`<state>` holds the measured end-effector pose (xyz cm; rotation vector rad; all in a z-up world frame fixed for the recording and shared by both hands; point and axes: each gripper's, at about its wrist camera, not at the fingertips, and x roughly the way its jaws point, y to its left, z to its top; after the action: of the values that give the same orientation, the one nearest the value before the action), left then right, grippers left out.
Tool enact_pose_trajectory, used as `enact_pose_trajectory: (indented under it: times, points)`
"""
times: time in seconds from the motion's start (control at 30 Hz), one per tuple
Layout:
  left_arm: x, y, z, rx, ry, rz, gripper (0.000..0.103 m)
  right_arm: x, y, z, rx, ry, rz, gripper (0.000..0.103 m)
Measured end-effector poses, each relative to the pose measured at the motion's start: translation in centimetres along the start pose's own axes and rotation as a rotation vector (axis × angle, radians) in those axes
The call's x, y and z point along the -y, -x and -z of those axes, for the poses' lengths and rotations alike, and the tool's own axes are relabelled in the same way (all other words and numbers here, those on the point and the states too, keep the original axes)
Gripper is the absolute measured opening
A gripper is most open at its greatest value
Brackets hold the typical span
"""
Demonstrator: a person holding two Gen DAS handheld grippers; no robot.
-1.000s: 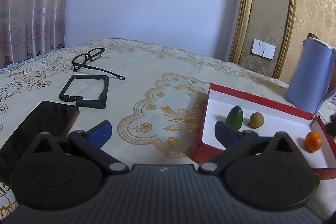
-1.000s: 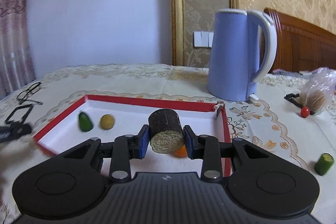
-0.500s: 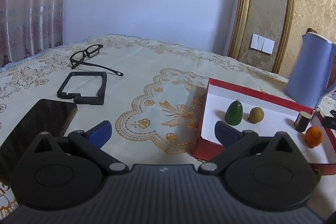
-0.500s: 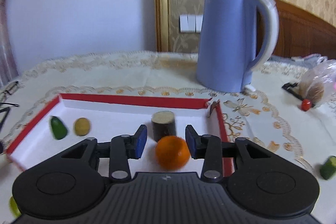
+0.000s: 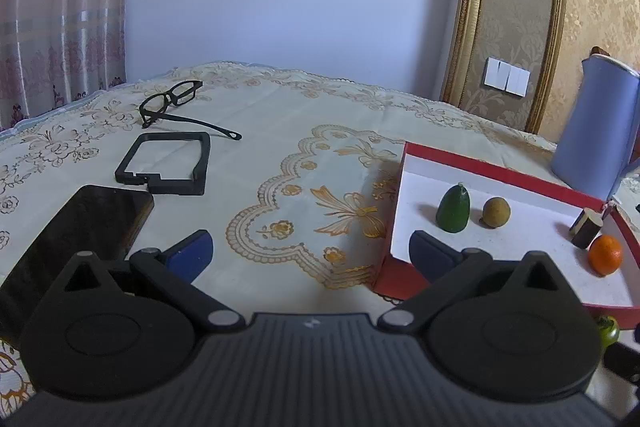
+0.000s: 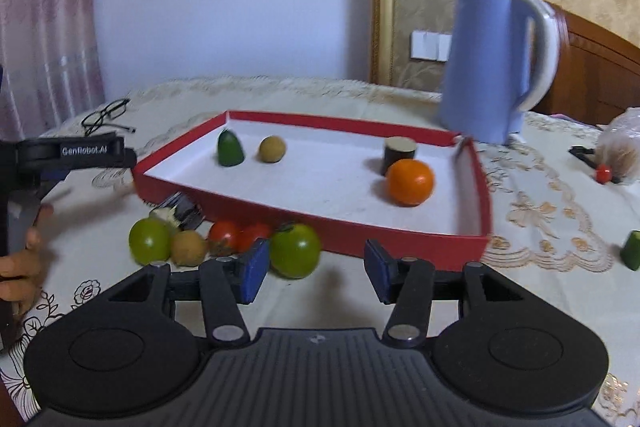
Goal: Organize fruits
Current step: 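Carry the log-shaped object with the right gripper and release it into the tray, then move the right gripper to the green tomato and close on it, then grasp the large green tomato with the left gripper and lift it toward the tray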
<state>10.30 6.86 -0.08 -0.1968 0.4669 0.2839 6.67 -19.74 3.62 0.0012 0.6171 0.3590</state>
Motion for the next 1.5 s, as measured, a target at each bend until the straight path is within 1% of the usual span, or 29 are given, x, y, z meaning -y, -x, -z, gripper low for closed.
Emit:
enact_pose_trajectory:
  times: [0.07,0.13,0.23,0.27,0.3,0.37,0.47,0.53,0.57,0.63,0.7,0.8,0.87,0.9,0.93,0.97,1.1,1.2,1.33,1.37,1.4,1.47,1.5]
  points:
    - [0.0,0.0,0.0,-0.003,0.001,0.002,0.103,0.0,-0.5,-0.1,-0.015,-0.005,-0.024,0.050]
    - [0.0,0.0,0.0,-0.003,0.000,0.006,0.103,0.3,-1.1,-0.3,-0.030,-0.023,-0.053,0.046]
    - [0.0,0.0,0.0,0.000,-0.002,0.008,0.103,1.0,-2.2,-0.5,-0.060,-0.073,-0.108,0.035]
    - [0.0,0.0,0.0,-0.001,-0.002,0.008,0.103,1.3,-2.4,-0.6,-0.064,-0.087,-0.118,0.033]
    - [0.0,0.1,0.0,-0.001,-0.001,0.010,0.103,1.6,-2.4,-0.6,-0.067,-0.098,-0.130,0.032]
    - [0.0,0.1,0.0,-0.002,0.001,0.011,0.103,1.9,-2.1,-0.4,-0.063,-0.113,-0.131,0.032]
    - [0.0,0.2,0.1,0.003,-0.001,0.012,0.103,2.1,-1.0,0.1,-0.041,-0.113,-0.101,0.032]
    - [0.0,0.5,0.2,-0.012,-0.019,0.051,0.103,2.6,0.2,0.5,-0.022,-0.123,-0.096,0.032]
    - [0.1,0.8,0.4,-0.034,-0.043,0.088,0.103,2.8,0.8,0.7,-0.012,-0.127,-0.091,0.032]
    - [0.5,1.7,1.0,-0.054,-0.083,0.137,0.103,3.4,1.9,1.1,0.008,-0.137,-0.081,0.032]
    - [1.1,3.0,1.8,-0.037,-0.145,0.173,0.103,3.9,2.7,1.4,0.021,-0.151,-0.076,0.032]
    - [2.6,5.0,3.1,0.009,-0.269,0.203,0.103,4.2,3.1,1.9,0.028,-0.163,-0.075,0.032]
    - [3.3,5.9,3.7,0.034,-0.326,0.231,0.102,4.4,3.1,2.2,0.027,-0.170,-0.078,0.032]
    - [3.8,6.0,3.8,0.041,-0.348,0.238,0.100,4.4,3.2,2.3,0.026,-0.172,-0.079,0.032]
    - [4.1,6.2,4.0,0.044,-0.369,0.245,0.092,4.5,3.1,2.4,0.025,-0.173,-0.078,0.032]
    - [4.4,6.2,4.0,0.036,-0.384,0.252,0.086,4.4,3.1,2.4,0.025,-0.173,-0.079,0.032]
    - [4.6,5.7,4.4,-0.005,-0.398,0.291,0.086,4.3,3.2,2.5,0.029,-0.171,-0.087,0.032]
    - [4.6,5.5,4.6,-0.024,-0.407,0.330,0.082,4.4,3.2,2.6,0.030,-0.170,-0.084,0.032]
    - [5.1,4.9,4.6,-0.047,-0.431,0.348,0.064,4.3,3.0,2.7,0.024,-0.174,-0.085,0.032]
    - [5.2,4.8,4.6,-0.059,-0.430,0.362,0.057,4.3,3.0,2.8,0.024,-0.174,-0.087,0.032]
    - [5.2,4.7,4.5,-0.072,-0.427,0.381,0.052,4.2,3.0,2.8,0.024,-0.174,-0.087,0.032]
    - [5.2,4.4,4.6,-0.096,-0.421,0.418,0.033,4.1,3.0,2.8,0.024,-0.171,-0.087,0.032]
    - [5.2,4.4,4.6,-0.103,-0.420,0.426,0.033,4.1,3.0,2.8,0.024,-0.171,-0.088,0.032]
